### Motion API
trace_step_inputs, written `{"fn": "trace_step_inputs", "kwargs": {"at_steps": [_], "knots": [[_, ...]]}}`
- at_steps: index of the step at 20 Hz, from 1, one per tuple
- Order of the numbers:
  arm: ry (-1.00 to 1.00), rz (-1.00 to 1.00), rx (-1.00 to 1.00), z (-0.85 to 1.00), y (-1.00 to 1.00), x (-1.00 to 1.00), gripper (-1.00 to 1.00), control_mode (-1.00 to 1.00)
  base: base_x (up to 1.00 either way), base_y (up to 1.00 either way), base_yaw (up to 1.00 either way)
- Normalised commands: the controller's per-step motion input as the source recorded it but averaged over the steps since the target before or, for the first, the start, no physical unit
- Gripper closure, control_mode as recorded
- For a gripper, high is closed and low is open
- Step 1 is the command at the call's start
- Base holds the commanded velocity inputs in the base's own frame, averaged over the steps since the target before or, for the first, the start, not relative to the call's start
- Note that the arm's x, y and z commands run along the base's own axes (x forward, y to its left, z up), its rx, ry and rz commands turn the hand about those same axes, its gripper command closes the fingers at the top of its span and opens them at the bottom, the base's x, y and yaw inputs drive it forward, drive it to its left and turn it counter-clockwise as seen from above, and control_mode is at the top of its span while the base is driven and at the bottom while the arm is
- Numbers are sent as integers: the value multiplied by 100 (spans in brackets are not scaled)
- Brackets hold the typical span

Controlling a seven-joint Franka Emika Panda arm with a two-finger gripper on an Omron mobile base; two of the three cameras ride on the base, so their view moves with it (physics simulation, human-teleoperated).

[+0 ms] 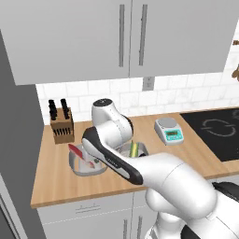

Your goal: Take the meat container that has the steak and place it on the second highest rack of the freezer. Then take the vegetable container that has the corn and eggplant and place it on the highest rack of the freezer.

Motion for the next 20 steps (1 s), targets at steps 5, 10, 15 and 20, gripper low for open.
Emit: {"fn": "trace_step_inputs", "kwargs": {"at_steps": [5,10,15,20], "knots": [[3,-41,0,-30,4,-1,-100,-100,0,0,0],[2,-54,0,-22,0,0,-100,-100,0,0,0],[0,-51,2,-10,0,0,-100,-100,0,0,0],[1,-38,5,-10,-2,5,-100,-100,0,0,0]]}}
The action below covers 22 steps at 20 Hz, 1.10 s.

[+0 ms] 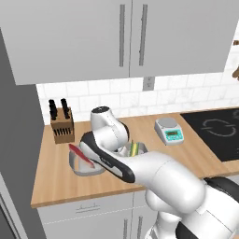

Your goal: Take the meat container that has the steak and place it on the second highest rack of the freezer. Then take the vegetable container that has the corn and eggplant and place it on the highest rack of the freezer.

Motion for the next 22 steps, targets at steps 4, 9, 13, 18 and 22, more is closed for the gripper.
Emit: {"fn": "trace_step_inputs", "kwargs": {"at_steps": [4,9,13,18,22], "knots": [[1,-24,4,-28,-13,2,-100,-100,0,0,0],[0,-15,1,-22,-15,13,-100,-100,0,0,0],[0,-5,0,-5,0,36,-100,-100,0,0,0],[6,0,0,-16,0,31,-100,-100,0,0,0],[6,0,0,-34,2,17,-100,-100,0,0,0]]}}
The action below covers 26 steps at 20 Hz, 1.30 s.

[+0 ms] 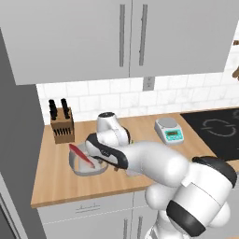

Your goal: Take the meat container that has the steak and place it on the second highest rack of the freezer. Then take the vegetable container that has the corn and eggplant and place it on the highest rack of the freezer.

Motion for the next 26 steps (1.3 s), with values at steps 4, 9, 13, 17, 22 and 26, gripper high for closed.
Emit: {"fn": "trace_step_inputs", "kwargs": {"at_steps": [4,9,13,17,22,26], "knots": [[6,0,0,-30,17,20,-100,-100,0,0,0],[2,-4,0,-22,31,11,-100,-100,0,0,0],[0,-16,0,-14,31,0,-100,-100,0,0,0],[0,-23,0,-13,18,0,-100,-100,0,0,0],[4,-22,0,-27,0,0,-100,-100,0,0,0],[5,-18,0,-36,0,0,100,-100,0,0,0]]}}
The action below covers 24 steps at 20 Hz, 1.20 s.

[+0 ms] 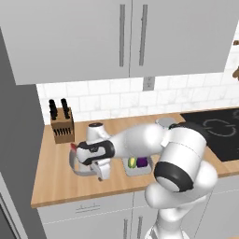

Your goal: Take the meat container that has the steak and place it on the second highest rack of the freezer. Then take the vegetable container that has the corn and eggplant and place it on the highest rack of the freezer.

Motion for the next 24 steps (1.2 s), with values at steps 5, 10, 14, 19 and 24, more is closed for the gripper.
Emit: {"fn": "trace_step_inputs", "kwargs": {"at_steps": [5,10,14,19,24], "knots": [[0,-16,0,-25,0,0,100,-100,0,0,0],[0,-12,-1,-6,0,-2,100,-100,0,0,0],[0,-5,-1,6,0,-32,100,-100,0,0,0],[-8,1,0,67,0,-66,100,-100,0,0,0],[-10,15,0,100,-8,-48,100,-100,0,0,0]]}}
